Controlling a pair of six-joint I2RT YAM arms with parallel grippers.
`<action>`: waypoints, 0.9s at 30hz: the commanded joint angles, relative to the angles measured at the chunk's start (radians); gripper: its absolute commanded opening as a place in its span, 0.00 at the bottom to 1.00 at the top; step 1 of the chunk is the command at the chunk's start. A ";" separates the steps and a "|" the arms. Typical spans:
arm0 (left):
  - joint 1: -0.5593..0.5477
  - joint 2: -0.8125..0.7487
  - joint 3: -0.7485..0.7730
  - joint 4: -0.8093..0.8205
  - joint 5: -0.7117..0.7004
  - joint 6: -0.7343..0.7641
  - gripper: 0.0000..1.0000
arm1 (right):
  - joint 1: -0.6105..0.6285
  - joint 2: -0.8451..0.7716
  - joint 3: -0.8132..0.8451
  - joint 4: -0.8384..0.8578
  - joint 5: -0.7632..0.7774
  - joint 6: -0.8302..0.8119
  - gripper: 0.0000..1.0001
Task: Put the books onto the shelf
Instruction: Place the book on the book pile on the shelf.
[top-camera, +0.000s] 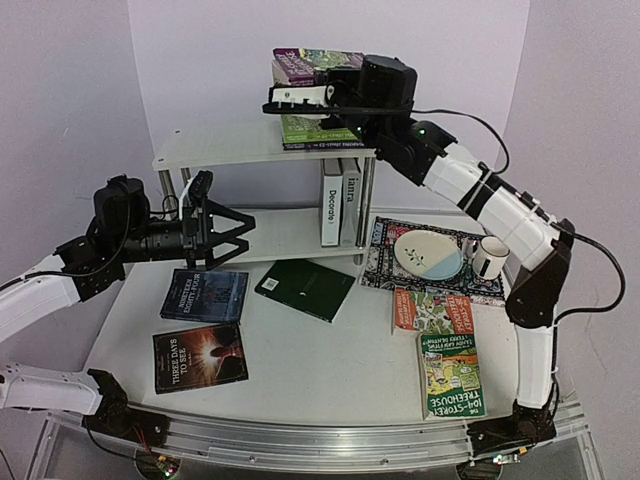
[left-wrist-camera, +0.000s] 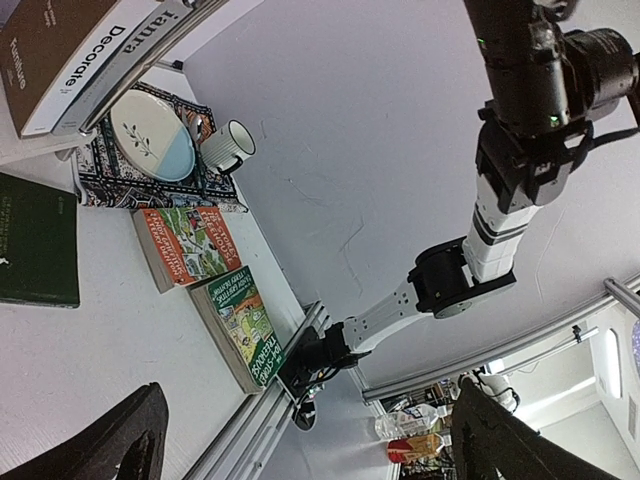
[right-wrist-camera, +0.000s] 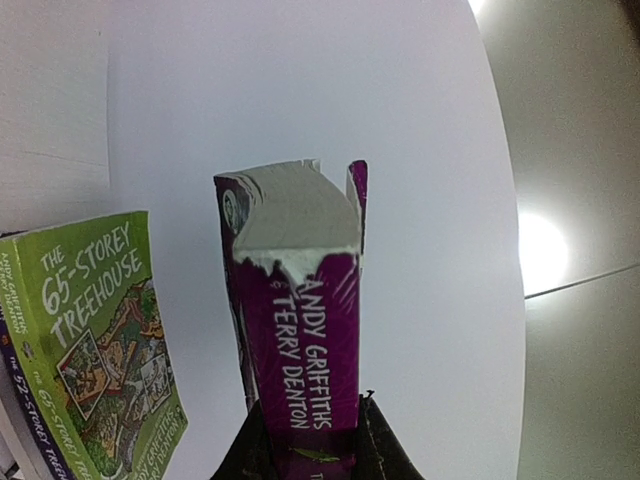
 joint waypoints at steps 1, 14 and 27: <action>0.005 -0.024 0.051 -0.009 -0.011 0.026 1.00 | -0.046 0.042 0.136 0.166 0.004 -0.016 0.00; 0.005 -0.006 0.039 -0.010 -0.004 0.046 1.00 | -0.105 0.142 0.161 0.179 -0.020 0.039 0.00; 0.005 0.006 0.034 -0.019 -0.001 0.071 1.00 | -0.096 0.134 0.088 0.209 -0.012 0.070 0.00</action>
